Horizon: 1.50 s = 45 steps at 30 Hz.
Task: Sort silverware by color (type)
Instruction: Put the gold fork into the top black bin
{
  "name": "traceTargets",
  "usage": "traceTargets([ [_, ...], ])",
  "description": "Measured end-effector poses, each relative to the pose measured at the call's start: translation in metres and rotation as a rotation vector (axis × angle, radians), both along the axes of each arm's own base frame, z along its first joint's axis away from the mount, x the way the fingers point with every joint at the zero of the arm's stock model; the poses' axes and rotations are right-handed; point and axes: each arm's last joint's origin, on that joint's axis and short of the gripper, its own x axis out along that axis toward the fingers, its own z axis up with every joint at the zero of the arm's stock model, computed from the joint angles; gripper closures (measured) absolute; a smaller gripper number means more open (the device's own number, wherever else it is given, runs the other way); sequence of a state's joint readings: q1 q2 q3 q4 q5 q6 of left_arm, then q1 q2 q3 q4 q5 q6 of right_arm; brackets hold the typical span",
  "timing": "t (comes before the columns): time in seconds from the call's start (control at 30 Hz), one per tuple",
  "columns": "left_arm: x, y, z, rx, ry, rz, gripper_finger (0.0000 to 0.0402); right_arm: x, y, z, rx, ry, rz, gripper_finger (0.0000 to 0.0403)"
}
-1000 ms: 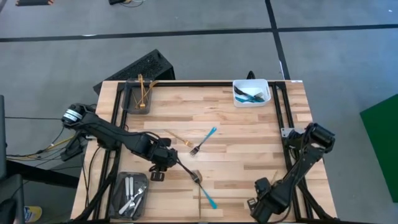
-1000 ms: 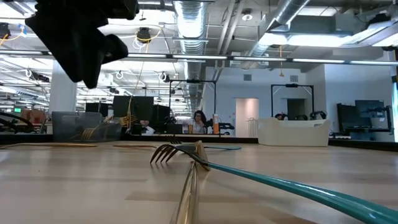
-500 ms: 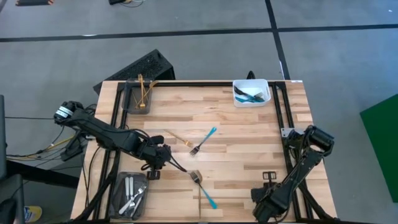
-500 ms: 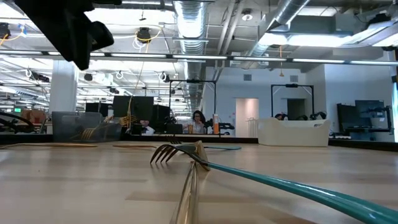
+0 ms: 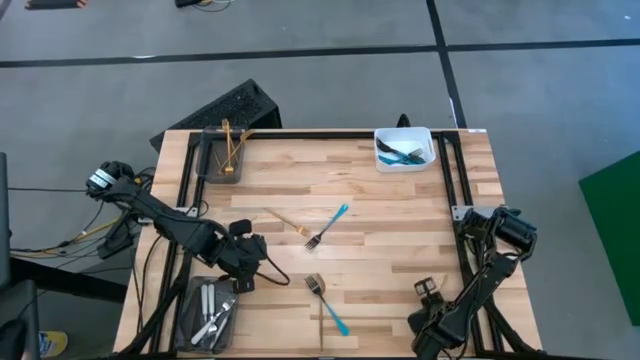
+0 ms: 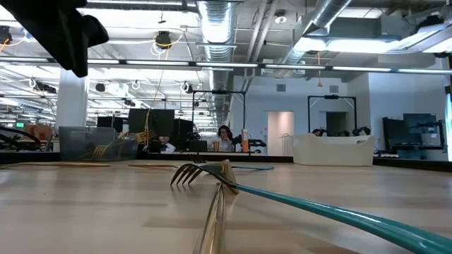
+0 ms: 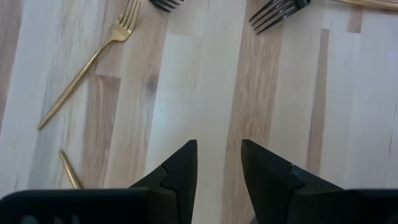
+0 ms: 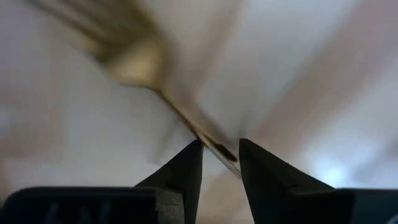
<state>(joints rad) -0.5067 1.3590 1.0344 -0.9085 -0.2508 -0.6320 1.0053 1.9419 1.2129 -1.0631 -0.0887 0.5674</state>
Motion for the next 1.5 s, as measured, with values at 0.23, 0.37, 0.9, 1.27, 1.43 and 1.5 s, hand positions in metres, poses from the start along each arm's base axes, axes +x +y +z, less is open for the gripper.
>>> traceTargets([
  [0.23,0.002,0.003,0.0,0.001,-0.002,0.013,0.0291,0.013,0.004,0.0,0.106,-0.056,0.009,0.0284],
  [0.37,0.003,0.005,0.0,0.004,-0.001,0.018,0.0291,0.028,-0.002,0.0,0.135,-0.066,-0.029,0.0299],
  [0.9,-0.007,-0.003,-0.002,0.008,0.055,-0.02,0.0291,0.098,-0.044,0.022,0.196,-0.289,-0.294,0.0384],
  [1.27,-0.011,-0.001,-0.003,0.062,0.099,-0.092,0.0291,0.15,-0.115,0.079,0.178,-0.504,-0.579,0.0385],
  [1.43,-0.008,0.01,0.002,0.048,0.074,-0.033,0.0291,0.159,-0.162,0.097,0.145,-0.56,-0.623,0.0385],
  [1.5,-0.01,0.016,0.008,0.03,0.045,0.003,0.0291,0.163,-0.182,0.102,0.128,-0.584,-0.627,0.0386],
])
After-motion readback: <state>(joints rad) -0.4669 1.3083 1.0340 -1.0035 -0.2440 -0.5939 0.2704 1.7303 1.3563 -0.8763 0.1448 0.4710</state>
